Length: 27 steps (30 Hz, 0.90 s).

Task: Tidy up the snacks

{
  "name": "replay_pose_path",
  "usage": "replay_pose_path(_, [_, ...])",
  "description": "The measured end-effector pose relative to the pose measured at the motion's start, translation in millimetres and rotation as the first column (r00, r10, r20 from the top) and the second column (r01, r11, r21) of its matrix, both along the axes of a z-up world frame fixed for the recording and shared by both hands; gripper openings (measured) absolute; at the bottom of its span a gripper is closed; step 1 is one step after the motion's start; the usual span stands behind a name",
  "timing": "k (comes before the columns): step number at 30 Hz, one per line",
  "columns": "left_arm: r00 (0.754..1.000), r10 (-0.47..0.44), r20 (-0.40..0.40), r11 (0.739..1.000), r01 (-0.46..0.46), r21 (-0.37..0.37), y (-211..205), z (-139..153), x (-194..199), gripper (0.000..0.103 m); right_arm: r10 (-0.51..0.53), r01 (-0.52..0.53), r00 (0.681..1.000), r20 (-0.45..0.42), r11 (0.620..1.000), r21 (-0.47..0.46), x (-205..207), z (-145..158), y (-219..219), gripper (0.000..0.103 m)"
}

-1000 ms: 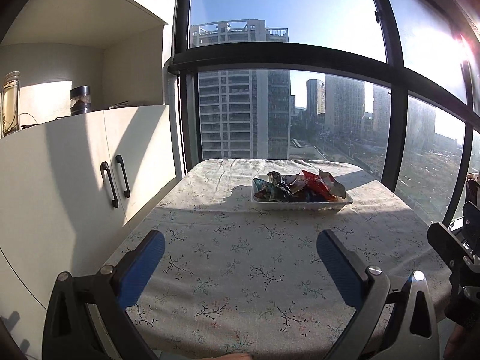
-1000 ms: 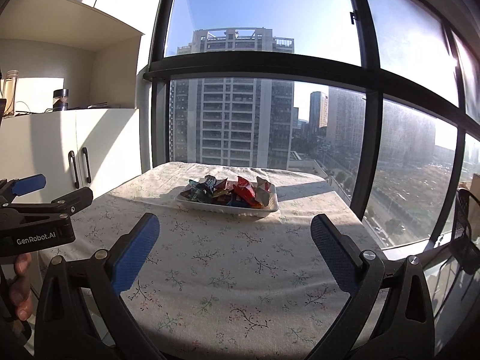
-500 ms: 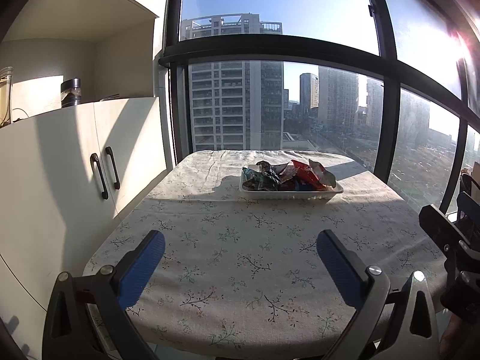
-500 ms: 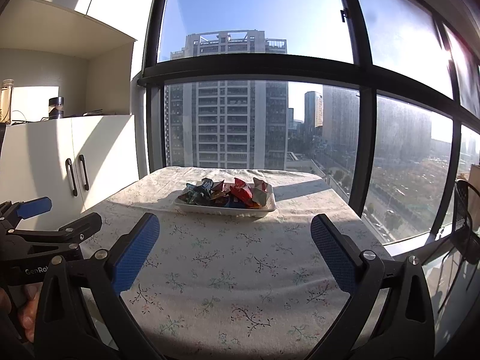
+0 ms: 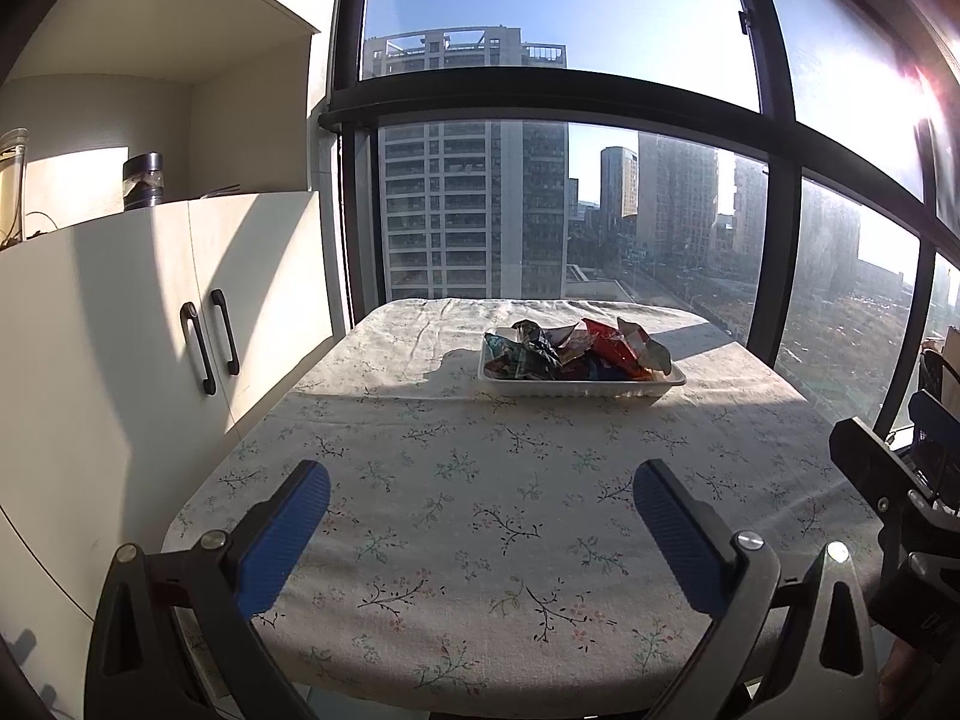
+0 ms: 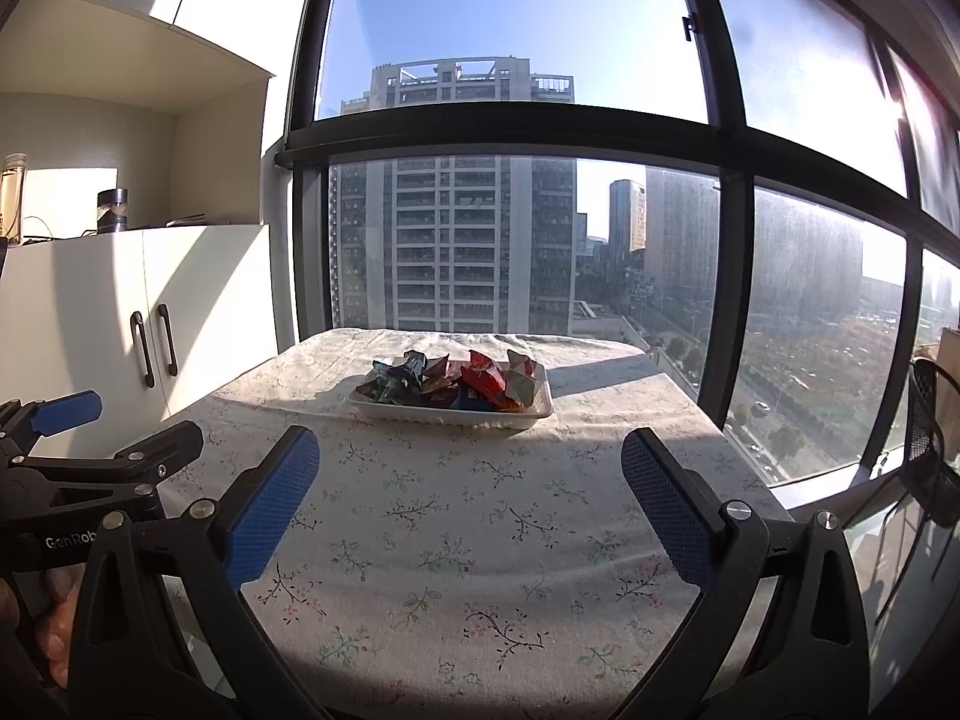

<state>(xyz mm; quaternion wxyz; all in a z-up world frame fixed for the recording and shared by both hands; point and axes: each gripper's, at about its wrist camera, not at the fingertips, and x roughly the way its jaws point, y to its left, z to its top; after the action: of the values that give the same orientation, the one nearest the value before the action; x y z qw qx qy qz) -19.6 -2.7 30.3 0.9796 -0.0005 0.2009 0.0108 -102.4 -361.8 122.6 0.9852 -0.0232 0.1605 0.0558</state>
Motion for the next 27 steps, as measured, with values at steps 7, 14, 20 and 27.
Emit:
replay_pose_path(7, [1.000,-0.004,-0.003,1.000,0.004,0.001,-1,-1,0,0.103,-0.002,0.002,1.000,-0.009,1.000,0.000,3,-4,1,0.102])
replay_pose_path(14, [1.000,-0.007,-0.007,1.000,0.007,0.000,-2,-2,1,0.103,0.000,0.000,1.000,-0.014,1.000,-0.002,4,-8,2,0.102])
replay_pose_path(20, [1.000,-0.012,-0.011,1.000,0.012,0.003,-3,-3,1,0.103,0.003,-0.003,1.000,-0.015,1.000,-0.005,3,-10,4,0.102])
replay_pose_path(27, [1.000,-0.014,-0.013,1.000,0.014,0.003,-4,-4,1,0.103,0.004,-0.004,1.000,-0.018,1.000,-0.006,3,-11,5,0.102])
